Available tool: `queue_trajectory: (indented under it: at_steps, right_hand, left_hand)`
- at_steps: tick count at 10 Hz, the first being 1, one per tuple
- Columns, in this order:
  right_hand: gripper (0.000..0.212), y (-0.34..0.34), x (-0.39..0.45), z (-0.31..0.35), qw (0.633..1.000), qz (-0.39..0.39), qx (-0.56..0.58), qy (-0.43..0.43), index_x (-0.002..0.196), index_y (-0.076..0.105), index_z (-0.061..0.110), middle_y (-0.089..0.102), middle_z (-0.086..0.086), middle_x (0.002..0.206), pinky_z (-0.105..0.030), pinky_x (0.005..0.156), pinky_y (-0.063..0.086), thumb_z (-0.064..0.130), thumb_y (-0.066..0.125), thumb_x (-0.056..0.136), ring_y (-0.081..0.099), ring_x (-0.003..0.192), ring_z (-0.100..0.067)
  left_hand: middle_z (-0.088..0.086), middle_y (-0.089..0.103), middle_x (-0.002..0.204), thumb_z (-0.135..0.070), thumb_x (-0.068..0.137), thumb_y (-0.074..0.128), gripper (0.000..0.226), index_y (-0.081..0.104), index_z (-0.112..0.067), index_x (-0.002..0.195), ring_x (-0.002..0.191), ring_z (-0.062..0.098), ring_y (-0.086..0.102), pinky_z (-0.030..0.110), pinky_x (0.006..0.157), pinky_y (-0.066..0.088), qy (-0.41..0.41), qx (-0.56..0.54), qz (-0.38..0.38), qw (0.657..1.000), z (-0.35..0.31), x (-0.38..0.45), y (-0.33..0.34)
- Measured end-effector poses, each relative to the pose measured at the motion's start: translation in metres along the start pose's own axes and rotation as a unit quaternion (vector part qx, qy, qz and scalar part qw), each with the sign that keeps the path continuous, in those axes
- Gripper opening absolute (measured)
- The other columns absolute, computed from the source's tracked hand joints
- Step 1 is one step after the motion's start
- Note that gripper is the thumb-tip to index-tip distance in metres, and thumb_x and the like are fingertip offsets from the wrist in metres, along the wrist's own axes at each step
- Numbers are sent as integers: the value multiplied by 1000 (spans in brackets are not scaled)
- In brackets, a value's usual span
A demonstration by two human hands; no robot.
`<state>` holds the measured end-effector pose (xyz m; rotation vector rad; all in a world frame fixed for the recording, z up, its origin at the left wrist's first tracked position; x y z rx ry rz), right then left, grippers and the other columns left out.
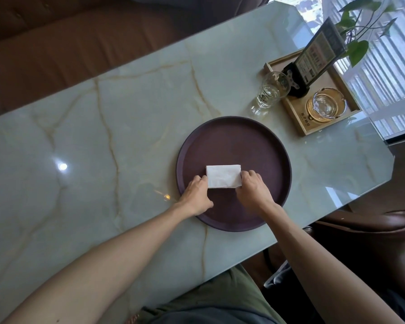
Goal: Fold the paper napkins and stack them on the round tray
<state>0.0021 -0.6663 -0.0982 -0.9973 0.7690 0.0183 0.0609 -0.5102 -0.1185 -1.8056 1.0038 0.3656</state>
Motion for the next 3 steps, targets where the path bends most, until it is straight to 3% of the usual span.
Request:
queue_trajectory:
  at_steps: [1, 2, 3]
  right_hand:
    - [29, -4, -6, 0, 1000, -6, -4, 19, 118, 53, 5, 56, -14, 118, -47, 89, 49, 16, 46, 92, 51, 113, -36]
    - [41, -15, -13, 13, 996, -66, -62, -6, 129, 49, 6, 57, -15, 122, -46, 88, 47, 18, 50, 90, 54, 111, -38]
    - [54, -21, -19, 43, 990, -81, -93, -62, 141, 45, 9, 55, -12, 137, -45, 98, 44, 24, 54, 90, 53, 122, -36]
  left_hand:
    - [11, 50, 115, -19, 70, 80, 50, 52, -8, 111, 112, 32, 57, 37, 90, 47, -4, 5, 12, 1000, 2, -3, -2]
    - [12, 51, 117, -27, 76, 77, 48, 49, -9, 110, 114, 33, 56, 40, 91, 47, -2, 27, 3, 1000, 4, -8, -13]
    - [12, 51, 123, -34, 84, 71, 45, 50, -9, 115, 120, 32, 53, 41, 93, 47, -4, 67, -9, 998, 7, -18, -32]
Point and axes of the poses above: each hand's wrist, its own x-axis towards the middle knuckle, its own y-axis out of the palm, z = x × y, the point moved 10 cm from there along x, towards the middle knuckle
